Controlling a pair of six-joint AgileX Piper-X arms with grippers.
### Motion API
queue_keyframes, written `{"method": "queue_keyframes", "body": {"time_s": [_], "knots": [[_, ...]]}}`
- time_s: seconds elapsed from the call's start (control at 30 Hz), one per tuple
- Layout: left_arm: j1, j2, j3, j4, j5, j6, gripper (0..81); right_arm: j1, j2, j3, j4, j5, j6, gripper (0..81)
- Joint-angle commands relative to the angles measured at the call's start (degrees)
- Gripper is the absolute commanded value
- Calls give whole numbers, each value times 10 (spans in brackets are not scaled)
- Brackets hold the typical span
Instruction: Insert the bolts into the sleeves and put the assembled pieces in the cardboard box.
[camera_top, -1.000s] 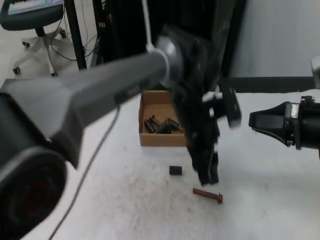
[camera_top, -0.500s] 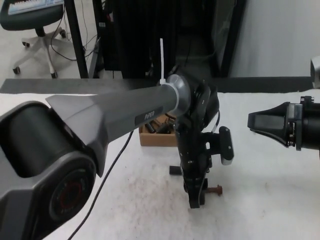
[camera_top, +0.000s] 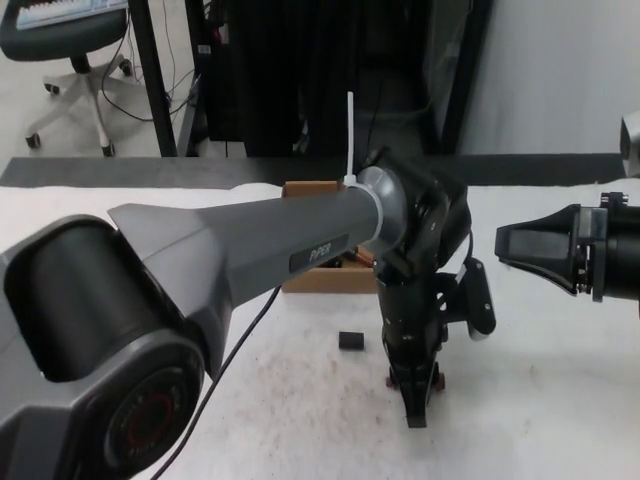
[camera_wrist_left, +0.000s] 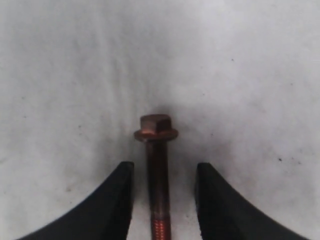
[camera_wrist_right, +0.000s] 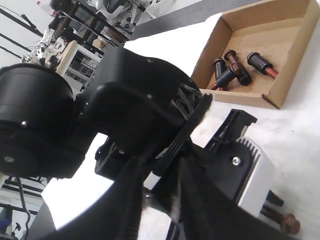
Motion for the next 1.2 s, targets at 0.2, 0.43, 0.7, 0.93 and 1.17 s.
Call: {"method": "queue_keyframes", "body": {"time_s": [0.2, 0.43, 0.7, 0.93, 1.17], "knots": [[-2, 0, 1, -13, -10, -12, 378, -6, -6, 0, -3, 11, -6, 249], [-2, 0, 1, -7, -10, -12, 378, -61, -6, 0, -3, 12, -2, 249], [-2, 0, 1, -8, -10, -25, 378, -99, -6, 0, 37, 5, -17, 249], [-2, 0, 1, -24, -33, -29, 378, -104, -6, 0, 37, 4, -18, 249], [-2, 0, 1, -32, -34, -56, 378, -104, -6, 0, 37, 4, -18, 249]]}}
